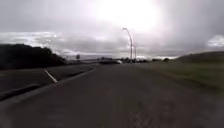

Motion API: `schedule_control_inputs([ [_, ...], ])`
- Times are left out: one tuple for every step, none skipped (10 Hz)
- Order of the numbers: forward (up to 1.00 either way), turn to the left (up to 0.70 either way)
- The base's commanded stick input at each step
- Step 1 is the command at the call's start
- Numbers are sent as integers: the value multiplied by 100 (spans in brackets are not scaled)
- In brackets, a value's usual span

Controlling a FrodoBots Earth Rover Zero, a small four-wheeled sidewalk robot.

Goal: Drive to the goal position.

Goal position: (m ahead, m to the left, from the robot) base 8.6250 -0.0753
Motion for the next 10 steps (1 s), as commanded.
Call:
schedule_control_inputs([
  [100,0],
  [100,0],
  [100,0],
  [100,0],
  [100,0],
  [100,0],
  [100,0],
  [100,0],
  [100,0],
  [100,0],
])
